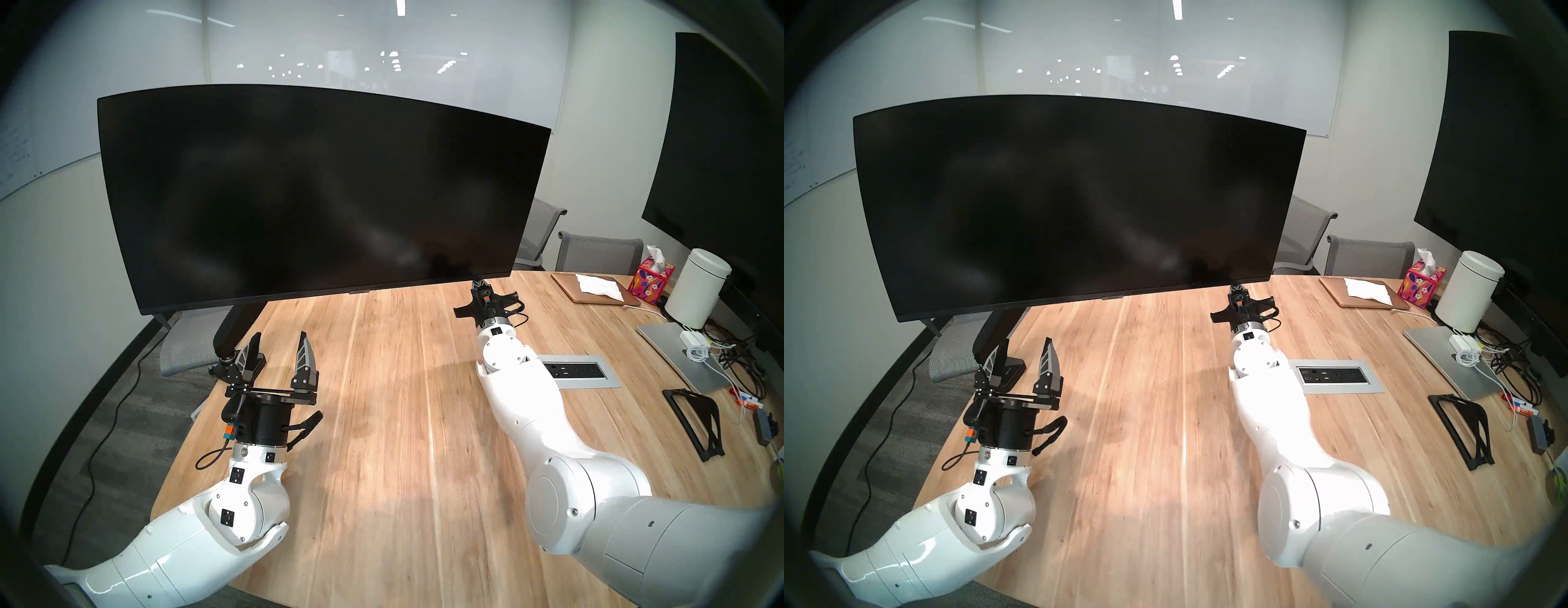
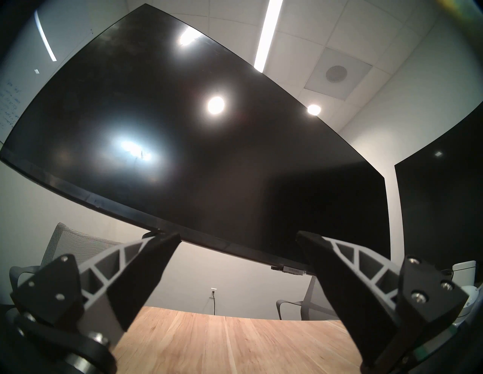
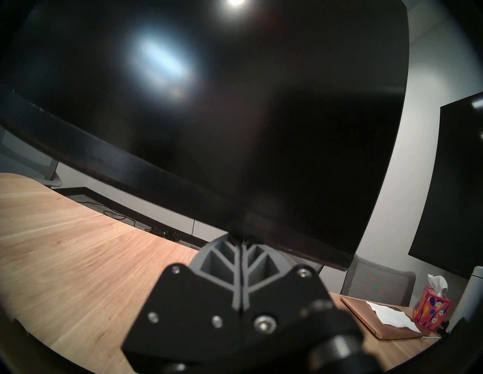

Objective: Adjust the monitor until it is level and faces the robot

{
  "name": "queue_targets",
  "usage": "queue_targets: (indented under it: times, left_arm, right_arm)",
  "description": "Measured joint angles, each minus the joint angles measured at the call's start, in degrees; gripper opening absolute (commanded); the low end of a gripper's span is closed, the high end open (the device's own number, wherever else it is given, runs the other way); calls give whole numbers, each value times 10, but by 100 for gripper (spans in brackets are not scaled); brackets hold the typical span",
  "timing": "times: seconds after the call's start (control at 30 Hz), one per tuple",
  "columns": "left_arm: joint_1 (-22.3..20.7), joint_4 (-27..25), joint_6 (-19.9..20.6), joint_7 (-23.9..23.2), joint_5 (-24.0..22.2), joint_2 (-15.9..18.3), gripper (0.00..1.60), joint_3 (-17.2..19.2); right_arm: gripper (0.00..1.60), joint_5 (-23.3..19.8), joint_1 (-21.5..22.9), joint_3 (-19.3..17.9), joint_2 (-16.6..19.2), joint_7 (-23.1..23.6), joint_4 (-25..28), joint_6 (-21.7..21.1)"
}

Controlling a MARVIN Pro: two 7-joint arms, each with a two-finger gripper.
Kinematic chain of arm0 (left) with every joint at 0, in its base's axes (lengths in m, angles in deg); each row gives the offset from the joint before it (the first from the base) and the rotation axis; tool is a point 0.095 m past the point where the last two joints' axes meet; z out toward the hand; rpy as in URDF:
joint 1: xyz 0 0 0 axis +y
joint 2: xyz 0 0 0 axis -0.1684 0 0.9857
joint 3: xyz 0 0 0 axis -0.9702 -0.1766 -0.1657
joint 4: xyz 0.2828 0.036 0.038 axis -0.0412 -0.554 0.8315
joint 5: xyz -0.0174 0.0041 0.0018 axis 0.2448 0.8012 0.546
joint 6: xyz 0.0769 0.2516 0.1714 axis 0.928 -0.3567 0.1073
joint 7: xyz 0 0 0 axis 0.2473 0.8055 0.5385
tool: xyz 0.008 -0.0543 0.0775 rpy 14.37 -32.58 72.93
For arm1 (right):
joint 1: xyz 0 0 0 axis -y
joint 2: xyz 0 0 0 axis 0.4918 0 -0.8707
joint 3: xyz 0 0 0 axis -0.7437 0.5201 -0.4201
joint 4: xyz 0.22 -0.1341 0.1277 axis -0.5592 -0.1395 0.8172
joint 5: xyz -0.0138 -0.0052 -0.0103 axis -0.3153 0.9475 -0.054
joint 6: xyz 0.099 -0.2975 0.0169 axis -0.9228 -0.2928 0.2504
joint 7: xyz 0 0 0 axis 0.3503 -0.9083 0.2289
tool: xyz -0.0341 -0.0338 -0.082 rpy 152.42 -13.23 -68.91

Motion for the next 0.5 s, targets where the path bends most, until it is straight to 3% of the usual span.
queue_targets:
  times: [0.5]
  left_arm:
    - [0,0,0,0,0,0,160,0]
  right_arm:
    - [0,8,4,2,1,-7,2,1]
